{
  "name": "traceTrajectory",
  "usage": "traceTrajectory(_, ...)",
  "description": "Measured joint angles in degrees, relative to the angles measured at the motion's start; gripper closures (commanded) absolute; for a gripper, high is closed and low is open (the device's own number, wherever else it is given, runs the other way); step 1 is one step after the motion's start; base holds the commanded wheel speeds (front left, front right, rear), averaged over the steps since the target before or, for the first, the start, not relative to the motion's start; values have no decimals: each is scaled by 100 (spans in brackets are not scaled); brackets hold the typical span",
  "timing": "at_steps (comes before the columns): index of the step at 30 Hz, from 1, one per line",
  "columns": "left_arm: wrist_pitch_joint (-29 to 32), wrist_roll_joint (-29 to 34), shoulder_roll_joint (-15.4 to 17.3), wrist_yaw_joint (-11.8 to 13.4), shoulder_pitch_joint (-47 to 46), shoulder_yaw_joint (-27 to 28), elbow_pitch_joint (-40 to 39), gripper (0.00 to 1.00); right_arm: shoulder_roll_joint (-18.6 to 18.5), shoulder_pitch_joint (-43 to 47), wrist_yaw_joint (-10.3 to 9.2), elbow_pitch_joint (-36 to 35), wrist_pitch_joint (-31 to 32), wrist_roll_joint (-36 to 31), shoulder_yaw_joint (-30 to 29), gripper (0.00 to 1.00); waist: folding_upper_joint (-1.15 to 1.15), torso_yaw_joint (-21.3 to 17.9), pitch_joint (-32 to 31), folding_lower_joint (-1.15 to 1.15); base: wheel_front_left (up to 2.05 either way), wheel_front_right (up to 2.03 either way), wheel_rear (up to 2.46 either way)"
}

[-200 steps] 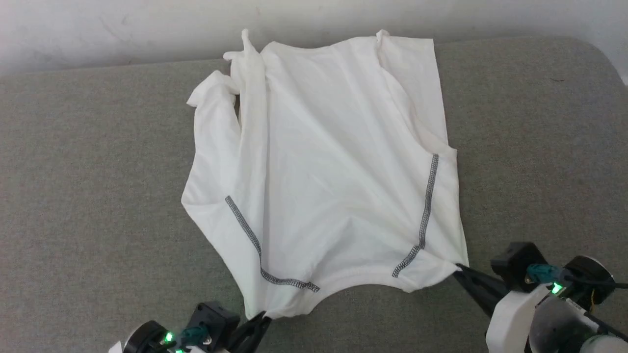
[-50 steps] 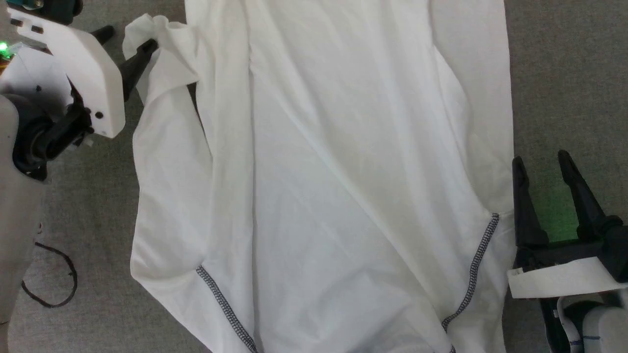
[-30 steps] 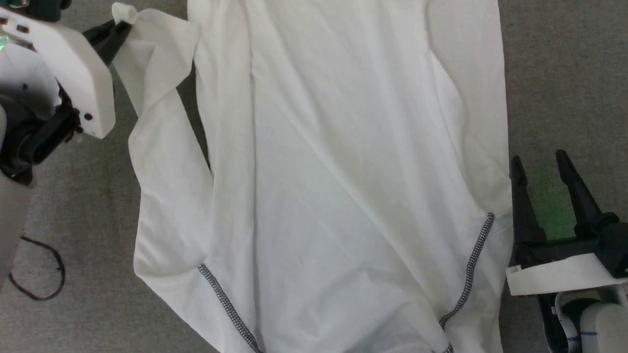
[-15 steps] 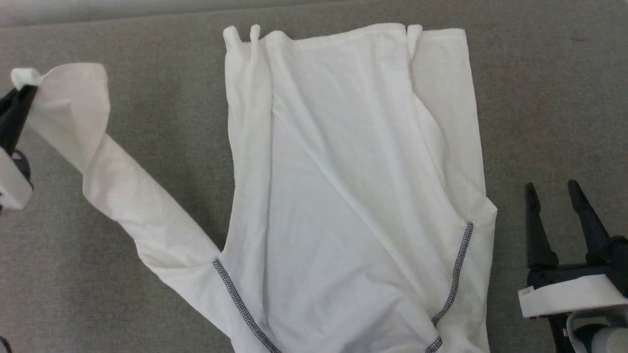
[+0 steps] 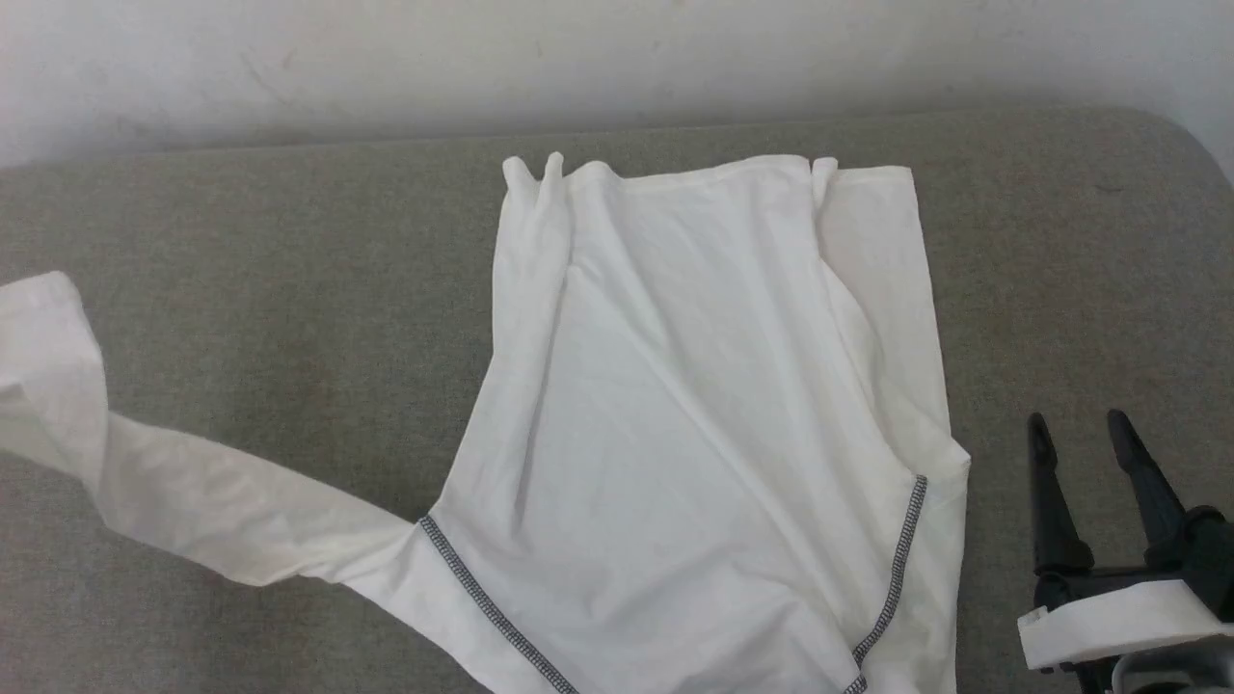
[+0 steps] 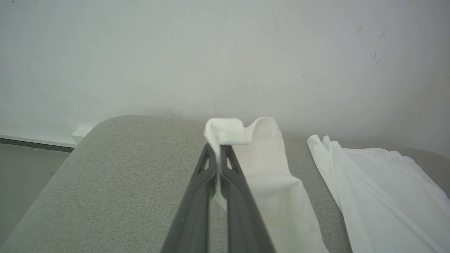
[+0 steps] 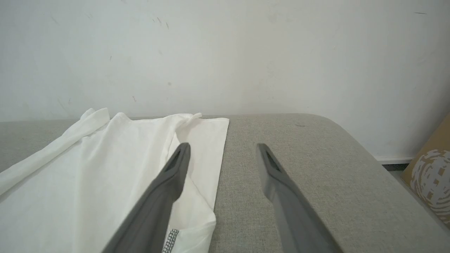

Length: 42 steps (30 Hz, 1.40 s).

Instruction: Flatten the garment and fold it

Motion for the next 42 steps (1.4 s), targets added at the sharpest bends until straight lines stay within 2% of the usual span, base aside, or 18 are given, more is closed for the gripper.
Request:
traceTrajectory(5, -146, 52, -149, 135, 636, 238, -457, 100, 0, 131, 0, -1, 62, 5, -11, 0, 0, 72, -264, 0, 0, 0, 0)
traceTrajectory(10, -235, 267, -253, 328, 771, 148, -1065, 100, 2, 275, 0, -48, 130, 5, -32, 0, 0, 133, -468, 0, 0, 0, 0)
traceTrajectory(14, -125, 357, -305, 368, 629, -315, -1709, 100, 1, 296, 0, -167, 172, 0, -151, 0, 0, 144, -567, 1, 0, 0, 0)
traceTrajectory(20, 339, 662, -336, 456, -169, -1381, -2395, 100, 0, 329, 0, -343, 245, -13, -399, 0, 0, 92, -651, 1, 0, 0, 0)
traceTrajectory(22, 509, 806, -448, 464, -539, -1816, -2487, 100, 0, 350, 0, -405, 290, -13, -472, 0, 0, 67, -662, 1, 0, 0, 0)
traceTrajectory(26, 903, 1137, -905, 409, -1349, -2894, -2486, 100, 0, 366, 0, -534, 335, -13, -623, 0, 0, 33, -626, 1, 0, 0, 0)
traceTrajectory(33, 1289, 1929, -2163, 46, -2580, -4684, -1666, 100, 1, 361, 0, -689, 377, -13, -814, 0, 0, -6, -454, 2, 0, 0, 0)
traceTrajectory(37, 1247, 2405, -2765, -176, -2956, -5433, -882, 100, 0, 316, 0, -723, 379, -12, -889, 0, 0, -58, -317, 2, 0, 0, 0)
traceTrajectory(42, 916, 2591, -3501, -298, -2951, -6071, 215, 100, 0, 244, 0, -747, 376, -2, -950, 0, 0, -171, -142, 2, 0, 0, 0)
